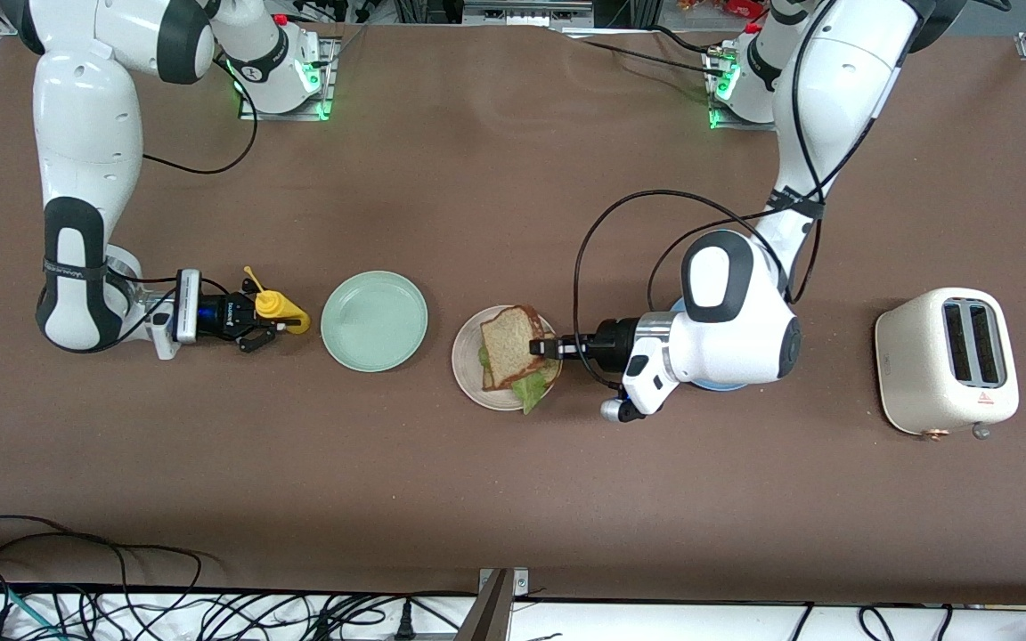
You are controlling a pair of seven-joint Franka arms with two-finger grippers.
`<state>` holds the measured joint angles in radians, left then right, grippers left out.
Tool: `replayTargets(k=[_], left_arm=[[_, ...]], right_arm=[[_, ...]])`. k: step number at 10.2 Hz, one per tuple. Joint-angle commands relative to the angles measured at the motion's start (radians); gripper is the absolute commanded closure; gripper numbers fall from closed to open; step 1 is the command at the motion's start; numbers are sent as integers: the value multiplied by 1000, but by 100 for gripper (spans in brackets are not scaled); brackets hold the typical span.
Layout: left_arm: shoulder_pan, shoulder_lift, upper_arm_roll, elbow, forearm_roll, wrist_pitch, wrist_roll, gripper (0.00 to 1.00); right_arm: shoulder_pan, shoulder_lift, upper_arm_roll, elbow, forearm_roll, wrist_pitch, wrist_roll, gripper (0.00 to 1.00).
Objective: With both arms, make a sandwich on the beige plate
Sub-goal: 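Lower the bread onto the lettuce while the right gripper releases the bottle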
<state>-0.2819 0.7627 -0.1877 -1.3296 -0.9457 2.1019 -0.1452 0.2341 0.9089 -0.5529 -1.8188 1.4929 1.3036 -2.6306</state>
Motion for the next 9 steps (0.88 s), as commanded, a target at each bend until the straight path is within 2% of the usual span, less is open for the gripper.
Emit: replayTargets(k=[1,3,5,7,9], left_arm=[[-23,32,10,21,-38,52,-2,100],[-48,61,10,21,-39,125,1,100],[-56,64,10,12,-65,130,10,100],[-56,64,10,7,-65,150,16,100],[-54,70,11,-6,-56,148,25,100]], right_arm=[[-62,-15,7,-1,8,-26,-60,0],[-82,-15,-28,4,-37,-24,-57,0],[-101,-11,-82,85,-129,-23,-7,0],[-119,-27,-125,177,-222,-55,154,0],[-102,-47,-180,252,-261,-92,397,0]])
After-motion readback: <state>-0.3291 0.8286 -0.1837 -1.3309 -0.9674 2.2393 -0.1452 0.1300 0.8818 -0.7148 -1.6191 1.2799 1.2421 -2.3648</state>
